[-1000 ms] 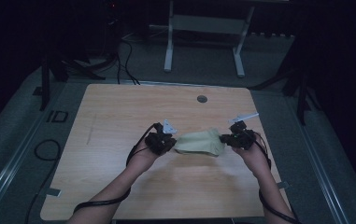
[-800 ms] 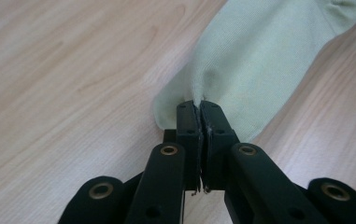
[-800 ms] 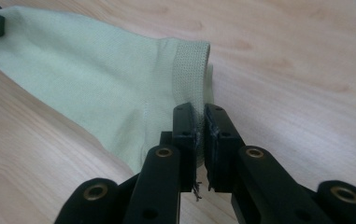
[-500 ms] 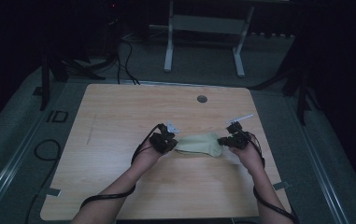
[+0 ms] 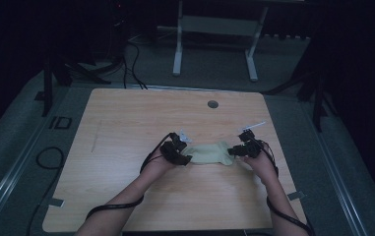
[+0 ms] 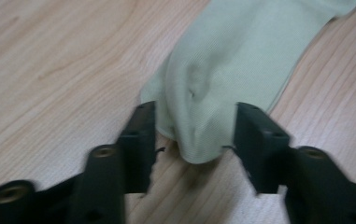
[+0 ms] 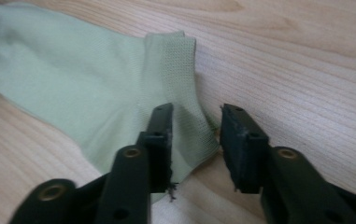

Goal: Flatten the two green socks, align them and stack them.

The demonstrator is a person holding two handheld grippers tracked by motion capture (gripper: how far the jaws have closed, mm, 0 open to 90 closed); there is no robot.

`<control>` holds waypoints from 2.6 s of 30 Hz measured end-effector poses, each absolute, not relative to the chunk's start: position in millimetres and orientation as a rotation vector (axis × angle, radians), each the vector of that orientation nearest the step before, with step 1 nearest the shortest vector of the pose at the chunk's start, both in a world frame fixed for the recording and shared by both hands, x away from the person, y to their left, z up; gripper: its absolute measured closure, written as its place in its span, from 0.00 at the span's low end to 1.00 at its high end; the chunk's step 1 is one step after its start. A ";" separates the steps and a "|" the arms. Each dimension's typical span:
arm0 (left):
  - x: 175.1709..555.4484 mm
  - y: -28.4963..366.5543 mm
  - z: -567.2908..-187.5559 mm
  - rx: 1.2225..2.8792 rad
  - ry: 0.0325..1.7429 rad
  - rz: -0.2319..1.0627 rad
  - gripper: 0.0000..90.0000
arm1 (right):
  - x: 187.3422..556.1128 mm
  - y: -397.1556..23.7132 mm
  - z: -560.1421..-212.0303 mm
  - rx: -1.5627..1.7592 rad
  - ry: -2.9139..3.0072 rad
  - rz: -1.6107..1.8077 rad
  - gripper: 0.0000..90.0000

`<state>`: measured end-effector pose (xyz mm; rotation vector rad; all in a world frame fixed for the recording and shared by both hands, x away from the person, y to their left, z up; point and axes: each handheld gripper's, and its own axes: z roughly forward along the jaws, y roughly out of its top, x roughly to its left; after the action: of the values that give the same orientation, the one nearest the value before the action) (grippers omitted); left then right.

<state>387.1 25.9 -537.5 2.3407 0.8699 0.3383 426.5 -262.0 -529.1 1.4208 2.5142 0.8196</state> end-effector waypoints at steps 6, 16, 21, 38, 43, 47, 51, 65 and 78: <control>381.7 26.8 -519.6 2.282 0.868 0.380 0.50 | 417.0 -257.9 -514.9 1.363 2.500 0.864 0.66; 383.2 2.3 -529.0 2.245 0.872 0.357 0.92 | 407.9 -238.6 -522.3 1.285 2.540 0.860 0.99; 388.5 -9.2 -547.4 2.296 0.863 0.342 0.95 | 410.2 -236.0 -536.7 1.305 2.550 0.823 0.98; 384.9 30.4 -555.9 2.286 0.896 0.372 0.96 | 402.8 -203.8 -544.8 1.224 2.573 0.867 0.90; 387.0 40.0 -556.1 2.275 0.922 0.377 0.96 | 408.4 -193.2 -544.7 1.219 2.584 0.870 0.89; 388.9 44.6 -556.3 2.269 0.930 0.374 0.96 | 410.8 -187.1 -544.3 1.211 2.591 0.860 0.89; 389.3 45.6 -556.4 2.268 0.929 0.371 0.96 | 412.5 -184.9 -544.2 1.207 2.594 0.859 0.88; 382.1 47.5 -543.4 2.227 0.887 0.294 0.45 | 408.4 -179.8 -526.5 1.132 2.596 0.980 0.46; 378.2 57.4 -536.2 2.176 0.912 0.292 0.07 | 402.2 -188.4 -513.8 1.067 2.524 1.065 0.21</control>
<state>378.2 57.4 -536.2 2.1758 0.9119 0.2921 402.2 -188.4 -513.8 1.0666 2.5236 1.0646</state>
